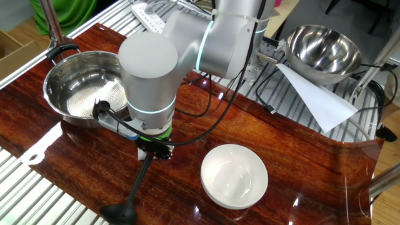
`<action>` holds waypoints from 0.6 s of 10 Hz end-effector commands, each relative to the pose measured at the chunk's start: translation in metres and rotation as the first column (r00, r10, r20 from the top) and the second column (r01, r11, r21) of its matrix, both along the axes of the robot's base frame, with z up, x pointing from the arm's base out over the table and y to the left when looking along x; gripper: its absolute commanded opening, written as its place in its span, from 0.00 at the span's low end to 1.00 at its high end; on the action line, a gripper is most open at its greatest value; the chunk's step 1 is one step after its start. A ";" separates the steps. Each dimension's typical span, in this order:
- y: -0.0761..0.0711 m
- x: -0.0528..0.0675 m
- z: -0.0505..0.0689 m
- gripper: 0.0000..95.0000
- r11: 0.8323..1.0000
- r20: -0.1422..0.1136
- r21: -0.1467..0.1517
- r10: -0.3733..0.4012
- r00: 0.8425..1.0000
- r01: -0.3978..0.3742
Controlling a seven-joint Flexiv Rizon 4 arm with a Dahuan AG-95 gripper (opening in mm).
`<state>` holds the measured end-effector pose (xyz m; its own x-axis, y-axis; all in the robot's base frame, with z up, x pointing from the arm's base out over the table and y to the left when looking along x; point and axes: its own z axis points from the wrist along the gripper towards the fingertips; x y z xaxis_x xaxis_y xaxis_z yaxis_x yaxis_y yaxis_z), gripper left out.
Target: Scoop water with a large spoon from one bowl to another
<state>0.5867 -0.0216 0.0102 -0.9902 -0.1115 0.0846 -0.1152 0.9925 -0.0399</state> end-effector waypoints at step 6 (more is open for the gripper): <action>-0.001 -0.001 0.002 0.40 0.999 0.013 0.015 -0.036 0.999 0.036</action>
